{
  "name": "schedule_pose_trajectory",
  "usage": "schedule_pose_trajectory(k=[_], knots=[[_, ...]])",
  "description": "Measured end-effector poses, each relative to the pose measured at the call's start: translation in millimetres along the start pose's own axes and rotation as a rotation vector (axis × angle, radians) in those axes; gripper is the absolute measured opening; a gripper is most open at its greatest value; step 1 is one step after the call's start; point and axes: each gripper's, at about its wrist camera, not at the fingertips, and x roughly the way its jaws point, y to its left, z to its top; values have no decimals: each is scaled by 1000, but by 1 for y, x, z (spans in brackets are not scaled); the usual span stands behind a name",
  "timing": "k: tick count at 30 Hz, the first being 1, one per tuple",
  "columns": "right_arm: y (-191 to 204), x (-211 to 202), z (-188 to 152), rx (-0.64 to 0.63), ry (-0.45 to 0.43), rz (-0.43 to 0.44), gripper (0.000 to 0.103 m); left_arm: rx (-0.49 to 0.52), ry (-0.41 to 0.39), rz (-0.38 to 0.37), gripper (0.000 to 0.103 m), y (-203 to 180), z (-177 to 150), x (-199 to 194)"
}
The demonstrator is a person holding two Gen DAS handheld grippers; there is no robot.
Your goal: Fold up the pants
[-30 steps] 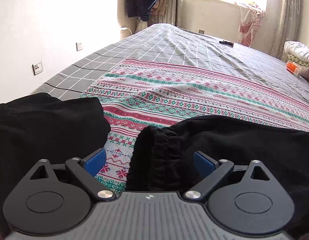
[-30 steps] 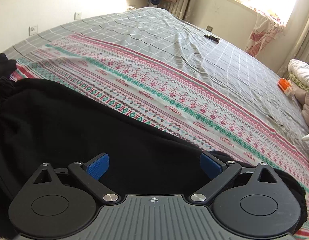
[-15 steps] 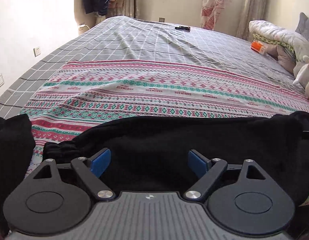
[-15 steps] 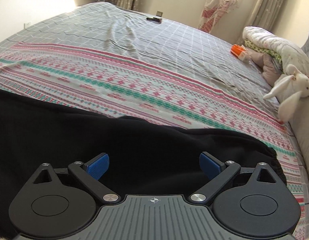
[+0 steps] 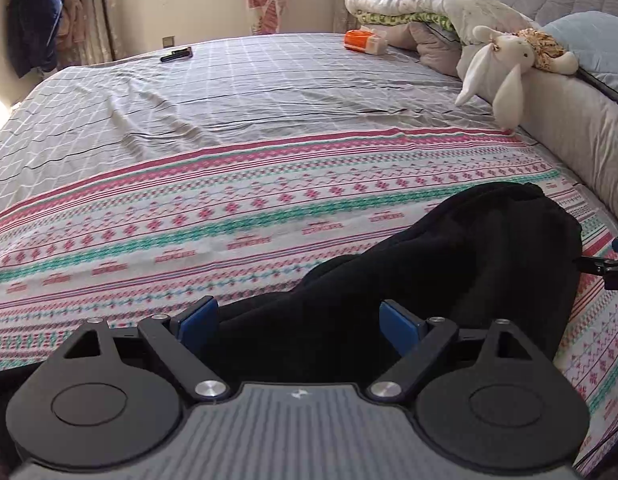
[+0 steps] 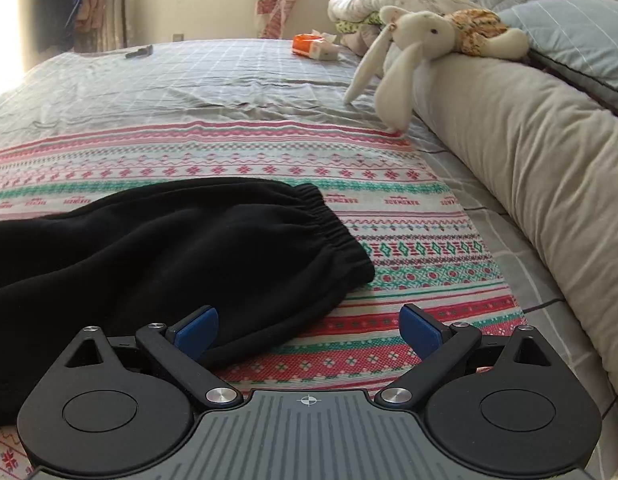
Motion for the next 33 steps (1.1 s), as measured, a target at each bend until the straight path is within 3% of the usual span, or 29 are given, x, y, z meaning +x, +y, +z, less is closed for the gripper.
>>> schedule_pose_trajectory(k=[6,10,12,14,18,21,24,25,26,27,29,33], knots=[[-40,22,-4,215,-15,140,97,95,25,-22,97,-66,37,54],[-54,32,-15,337,-79,190,89,155,35,-34,96,-96,57,84],[-52,32,-17,327,-105,168,83,214,20,-49,96,-114,70,100],[-52,31,-18,331,-123,148,59,246,10,-69,95,-123,79,114],[-62,35,-21,363,-158,163,50,293,28,-124,91,-151,88,137],[-68,36,-22,416,-155,229,41,354,65,-115,80,-174,90,150],[-72,38,-24,447,-155,263,33,325,68,-135,65,-180,93,153],[-73,38,-24,454,-155,269,30,309,73,-152,46,-180,94,152],[-74,39,-24,457,-155,272,23,307,74,-160,20,-182,95,151],[-75,39,-24,462,-152,281,20,326,59,-149,12,-185,94,147],[-78,34,-24,489,-180,299,16,373,-10,-110,12,-192,92,138],[-80,11,-17,462,-331,298,7,320,-146,-103,11,-189,103,121]])
